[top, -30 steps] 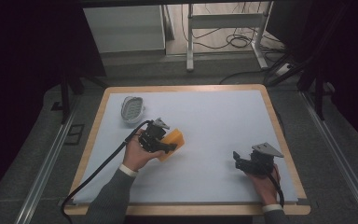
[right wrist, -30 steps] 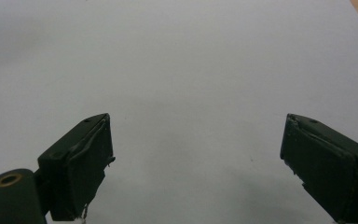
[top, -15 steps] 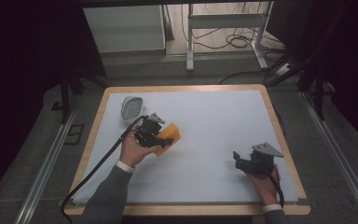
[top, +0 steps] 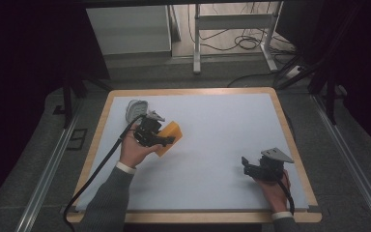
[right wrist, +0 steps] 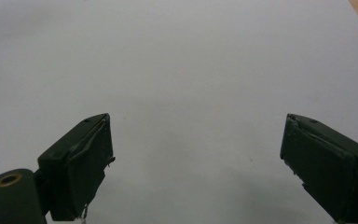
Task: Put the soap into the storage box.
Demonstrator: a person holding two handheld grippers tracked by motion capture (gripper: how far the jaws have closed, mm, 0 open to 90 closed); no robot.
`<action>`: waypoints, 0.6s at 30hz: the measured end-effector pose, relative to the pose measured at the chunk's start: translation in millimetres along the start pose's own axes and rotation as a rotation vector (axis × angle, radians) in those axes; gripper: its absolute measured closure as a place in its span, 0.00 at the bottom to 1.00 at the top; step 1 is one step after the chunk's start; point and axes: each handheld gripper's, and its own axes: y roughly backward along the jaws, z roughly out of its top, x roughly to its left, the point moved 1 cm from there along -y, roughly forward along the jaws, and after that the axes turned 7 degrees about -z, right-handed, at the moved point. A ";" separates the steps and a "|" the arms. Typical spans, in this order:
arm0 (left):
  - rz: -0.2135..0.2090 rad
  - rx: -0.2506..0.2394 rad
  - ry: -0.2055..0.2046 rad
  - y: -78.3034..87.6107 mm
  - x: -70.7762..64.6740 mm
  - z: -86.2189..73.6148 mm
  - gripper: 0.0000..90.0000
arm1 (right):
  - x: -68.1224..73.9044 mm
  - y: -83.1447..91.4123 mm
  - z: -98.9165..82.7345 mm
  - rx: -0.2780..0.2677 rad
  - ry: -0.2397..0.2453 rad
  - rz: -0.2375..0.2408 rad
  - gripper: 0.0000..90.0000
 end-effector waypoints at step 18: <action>0.023 -0.008 0.025 6.4 16.9 3.9 0.68 | 0.0 0.4 -0.1 -0.002 -0.001 -0.002 0.11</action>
